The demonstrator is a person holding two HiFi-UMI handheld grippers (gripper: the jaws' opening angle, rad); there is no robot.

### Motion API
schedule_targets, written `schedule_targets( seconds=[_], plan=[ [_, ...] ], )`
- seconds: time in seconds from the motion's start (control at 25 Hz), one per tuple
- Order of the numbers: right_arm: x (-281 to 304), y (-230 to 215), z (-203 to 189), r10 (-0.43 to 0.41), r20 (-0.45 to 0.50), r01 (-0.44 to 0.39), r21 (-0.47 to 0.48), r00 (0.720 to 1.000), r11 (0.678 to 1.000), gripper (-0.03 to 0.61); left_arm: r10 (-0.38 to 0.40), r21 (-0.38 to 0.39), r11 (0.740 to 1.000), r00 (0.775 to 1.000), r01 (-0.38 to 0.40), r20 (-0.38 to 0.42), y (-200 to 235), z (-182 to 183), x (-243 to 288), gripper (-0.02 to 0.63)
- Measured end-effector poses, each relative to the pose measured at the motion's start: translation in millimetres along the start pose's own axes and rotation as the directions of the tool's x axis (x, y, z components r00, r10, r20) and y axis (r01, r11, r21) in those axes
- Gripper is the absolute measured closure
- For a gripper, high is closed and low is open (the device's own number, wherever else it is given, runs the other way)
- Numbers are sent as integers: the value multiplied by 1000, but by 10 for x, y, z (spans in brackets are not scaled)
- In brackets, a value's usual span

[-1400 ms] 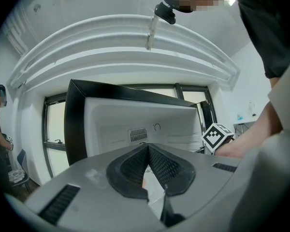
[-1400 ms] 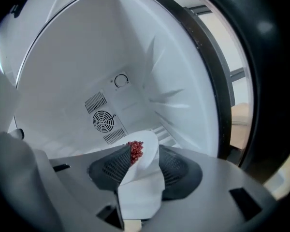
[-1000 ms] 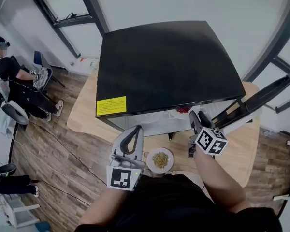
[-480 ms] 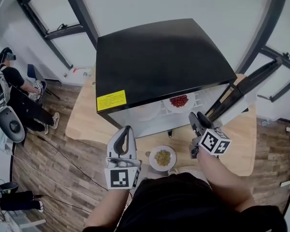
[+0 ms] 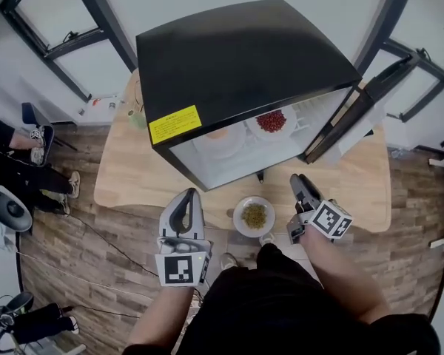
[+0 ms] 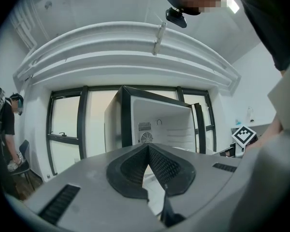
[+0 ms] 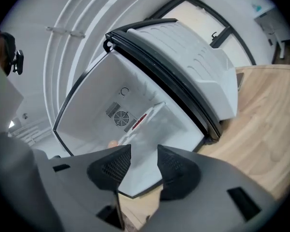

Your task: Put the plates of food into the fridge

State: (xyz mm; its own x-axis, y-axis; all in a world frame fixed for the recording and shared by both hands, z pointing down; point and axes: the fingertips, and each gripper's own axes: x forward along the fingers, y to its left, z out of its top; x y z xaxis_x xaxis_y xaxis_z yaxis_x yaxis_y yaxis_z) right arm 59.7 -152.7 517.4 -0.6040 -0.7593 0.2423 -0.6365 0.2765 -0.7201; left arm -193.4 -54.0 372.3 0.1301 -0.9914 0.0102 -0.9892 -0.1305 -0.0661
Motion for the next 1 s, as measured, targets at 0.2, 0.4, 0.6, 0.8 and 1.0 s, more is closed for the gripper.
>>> schedule_targets(
  seconds=[0.2, 0.4, 0.6, 0.8, 1.0],
  plan=[
    [-313, -187, -385, -70, -8, 71, 61, 997, 996, 391, -49, -21, 999, 999, 49, -23, -13, -188, -78, 609],
    [-594, -421, -857, -137, -27, 139, 180, 990, 974, 391, -93, -20, 996, 995, 93, -40, -31, -299, -161, 609],
    [-735, -575, -1271, -169, -26, 169, 294, 985, 941, 391, -117, -9, 993, 992, 117, -54, -24, -341, -244, 609],
    [-745, -755, -1796, -212, -63, 219, 409, 975, 886, 391, -128, 16, 991, 989, 129, -73, 28, -344, -365, 609],
    [-656, -800, -2284, -216, -139, 256, 449, 967, 856, 391, -106, 57, 992, 989, 113, -104, 189, -403, -524, 609]
  ],
)
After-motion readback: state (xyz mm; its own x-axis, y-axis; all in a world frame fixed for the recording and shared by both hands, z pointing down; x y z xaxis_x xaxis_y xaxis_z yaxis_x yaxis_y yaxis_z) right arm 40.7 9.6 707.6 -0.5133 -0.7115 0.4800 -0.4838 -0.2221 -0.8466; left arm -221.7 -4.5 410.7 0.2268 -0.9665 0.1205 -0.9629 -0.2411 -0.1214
